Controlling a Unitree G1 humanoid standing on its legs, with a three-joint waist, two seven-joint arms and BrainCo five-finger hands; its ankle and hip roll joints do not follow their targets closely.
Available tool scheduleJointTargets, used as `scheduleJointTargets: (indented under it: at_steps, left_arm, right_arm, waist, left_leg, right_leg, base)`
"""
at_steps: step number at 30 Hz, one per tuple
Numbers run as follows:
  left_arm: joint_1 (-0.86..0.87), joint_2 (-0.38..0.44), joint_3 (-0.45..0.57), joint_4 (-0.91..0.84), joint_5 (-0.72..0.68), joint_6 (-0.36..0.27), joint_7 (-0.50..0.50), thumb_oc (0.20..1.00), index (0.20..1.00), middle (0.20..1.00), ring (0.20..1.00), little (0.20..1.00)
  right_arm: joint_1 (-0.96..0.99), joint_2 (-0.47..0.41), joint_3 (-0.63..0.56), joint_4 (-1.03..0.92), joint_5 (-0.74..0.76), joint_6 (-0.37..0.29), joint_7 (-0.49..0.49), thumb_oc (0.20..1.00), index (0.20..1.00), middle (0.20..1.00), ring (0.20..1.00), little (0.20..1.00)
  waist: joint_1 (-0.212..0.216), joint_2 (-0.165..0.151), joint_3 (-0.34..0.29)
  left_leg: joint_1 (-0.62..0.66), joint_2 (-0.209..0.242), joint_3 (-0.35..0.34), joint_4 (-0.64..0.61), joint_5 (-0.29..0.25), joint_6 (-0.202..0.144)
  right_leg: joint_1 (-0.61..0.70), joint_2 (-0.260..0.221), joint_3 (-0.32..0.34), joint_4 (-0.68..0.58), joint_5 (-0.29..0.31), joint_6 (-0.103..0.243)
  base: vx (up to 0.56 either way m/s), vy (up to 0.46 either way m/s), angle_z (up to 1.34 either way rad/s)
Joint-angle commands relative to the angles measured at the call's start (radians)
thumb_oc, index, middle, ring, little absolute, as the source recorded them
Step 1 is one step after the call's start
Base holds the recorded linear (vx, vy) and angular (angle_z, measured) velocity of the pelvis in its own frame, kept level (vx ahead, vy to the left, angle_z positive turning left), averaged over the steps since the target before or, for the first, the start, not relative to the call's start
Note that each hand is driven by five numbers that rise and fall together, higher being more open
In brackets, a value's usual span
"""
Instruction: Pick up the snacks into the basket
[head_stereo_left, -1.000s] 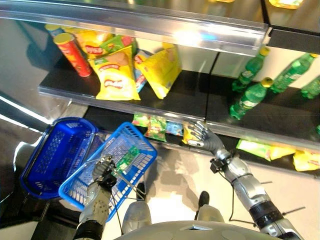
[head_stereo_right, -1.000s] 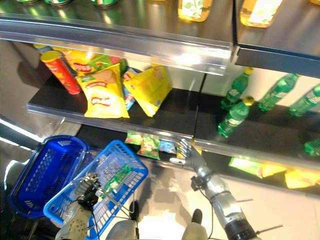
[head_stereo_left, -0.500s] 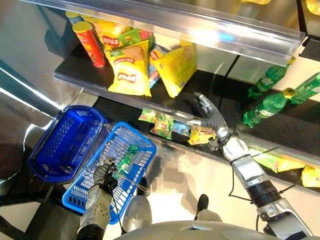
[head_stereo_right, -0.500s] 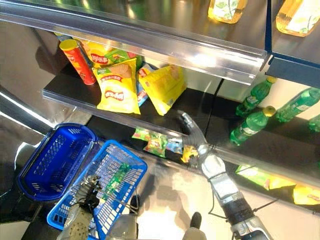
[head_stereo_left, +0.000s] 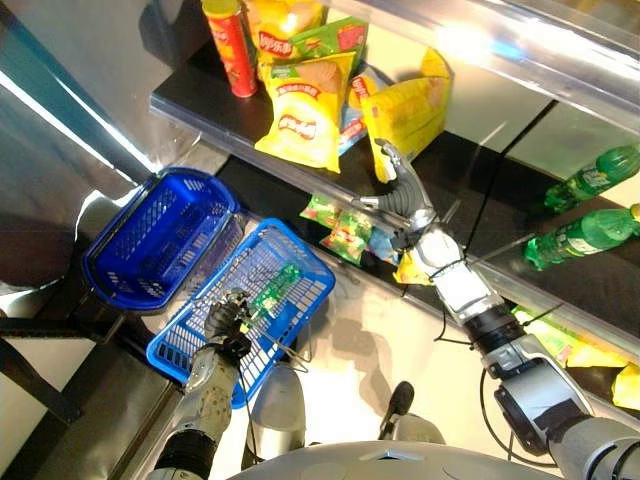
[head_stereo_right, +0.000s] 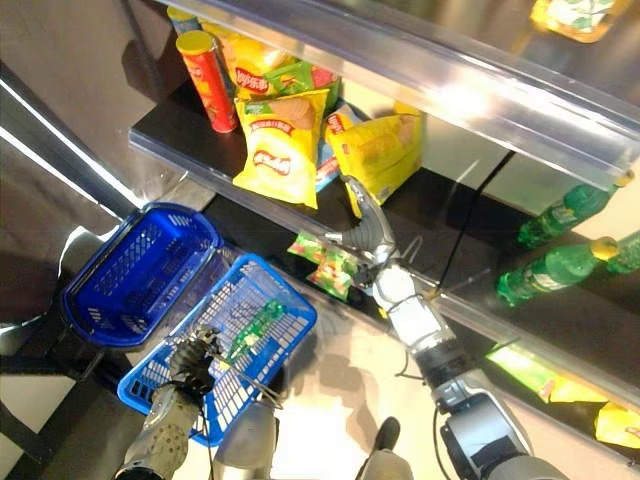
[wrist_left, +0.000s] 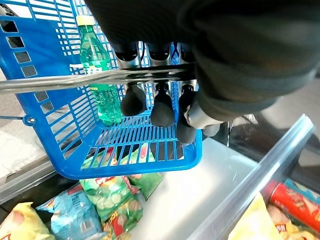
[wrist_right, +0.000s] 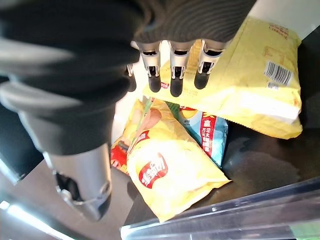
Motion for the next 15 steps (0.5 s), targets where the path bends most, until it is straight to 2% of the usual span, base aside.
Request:
scheduleJointTargets:
  at_steps: [1, 4, 8, 15]
  left_arm:
    - [-0.048, 0.105, 0.002, -0.202, 0.001, -0.136, -0.008, 0.2, 0.2, 0.2, 0.2, 0.2]
    - [-0.079, 0.107, -0.021, -0.225, -0.011, -0.147, 0.013, 0.2, 0.2, 0.2, 0.2, 0.2]
    - [-0.084, 0.093, -0.04, -0.25, -0.011, -0.158, 0.043, 0.2, 0.2, 0.2, 0.2, 0.2]
    - [-0.089, 0.081, -0.058, -0.257, -0.015, -0.176, 0.078, 0.2, 0.2, 0.2, 0.2, 0.2]
  right_arm:
    - [-0.061, -0.024, -0.006, -0.05, -0.055, -0.012, -0.075, 1.0, 1.0, 1.0, 1.0, 1.0]
    - [-0.083, -0.03, -0.029, -0.077, -0.099, 0.001, -0.127, 1.0, 1.0, 1.0, 1.0, 1.0]
    - [-0.057, -0.045, -0.069, -0.152, -0.174, 0.007, -0.212, 1.0, 1.0, 1.0, 1.0, 1.0]
    - [-0.019, -0.036, -0.088, -0.242, -0.237, -0.002, -0.304, 1.0, 1.0, 1.0, 1.0, 1.0]
  waist:
    - [0.022, 0.015, -0.012]
    - [0.02, 0.037, 0.016]
    - [0.005, 0.065, 0.034]
    - [-0.017, 0.075, 0.049]
  left_leg:
    - [-0.082, -0.03, -0.022, 0.145, -0.085, 0.081]
    - [-0.182, -0.032, -0.044, 0.272, -0.118, 0.075]
    - [-0.273, -0.023, -0.047, 0.376, -0.151, 0.073]
    - [-0.348, -0.01, -0.032, 0.456, -0.174, 0.072]
  right_leg:
    - [-0.117, -0.088, 0.027, 0.214, 0.048, 0.016]
    - [-0.182, -0.096, 0.011, 0.327, -0.017, -0.002]
    - [-0.27, -0.106, 0.0, 0.45, -0.082, -0.011]
    - [-0.364, -0.11, 0.025, 0.537, -0.118, -0.021]
  base:
    - [-0.15, 0.018, 0.11]
    - [-0.09, -0.006, 0.21]
    - [-0.03, 0.014, 0.33]
    - [-0.02, 0.011, 0.01]
